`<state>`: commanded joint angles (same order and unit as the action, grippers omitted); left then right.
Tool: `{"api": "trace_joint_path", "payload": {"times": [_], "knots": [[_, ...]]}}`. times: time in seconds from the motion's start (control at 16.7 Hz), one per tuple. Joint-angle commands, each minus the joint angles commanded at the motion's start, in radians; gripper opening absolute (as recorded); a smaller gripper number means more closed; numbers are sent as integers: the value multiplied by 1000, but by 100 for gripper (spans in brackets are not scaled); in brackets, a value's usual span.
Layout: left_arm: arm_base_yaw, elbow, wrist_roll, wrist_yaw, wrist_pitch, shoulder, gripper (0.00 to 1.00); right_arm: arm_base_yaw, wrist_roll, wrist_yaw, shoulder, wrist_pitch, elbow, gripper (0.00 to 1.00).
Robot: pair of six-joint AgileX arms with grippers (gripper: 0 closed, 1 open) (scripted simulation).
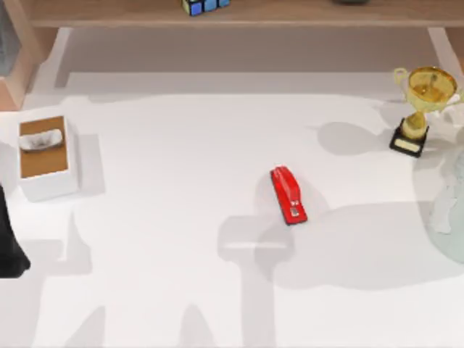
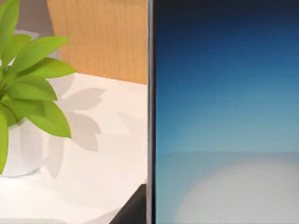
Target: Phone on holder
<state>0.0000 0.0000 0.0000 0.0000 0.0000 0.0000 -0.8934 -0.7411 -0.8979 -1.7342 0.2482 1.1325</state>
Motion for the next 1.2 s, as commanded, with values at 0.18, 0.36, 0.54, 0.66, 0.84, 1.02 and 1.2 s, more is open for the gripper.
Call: {"api": "trace_joint_path", "payload": {"times": [0.18,0.36,0.54,0.66,0.84,1.02,1.2], "knots": [[0,0,0,0,0,0,100,5,36,-13,-26,-30,0,0],[0,0,0,0,0,0,100,5,36,-13,-26,-30,0,0],[0,0,0,0,0,0,100,5,36,-13,-26,-30,0,23],[0,0,0,0,0,0,100,5,36,-13,-26,-30,0,38],[0,0,0,0,0,0,100,5,36,-13,-26,-30,0,60],[0,0,0,0,0,0,100,5,36,-13,-26,-30,0,83],[0,0,0,0,0,0,100,5,36,-13,-26,-30,0,100]]}}
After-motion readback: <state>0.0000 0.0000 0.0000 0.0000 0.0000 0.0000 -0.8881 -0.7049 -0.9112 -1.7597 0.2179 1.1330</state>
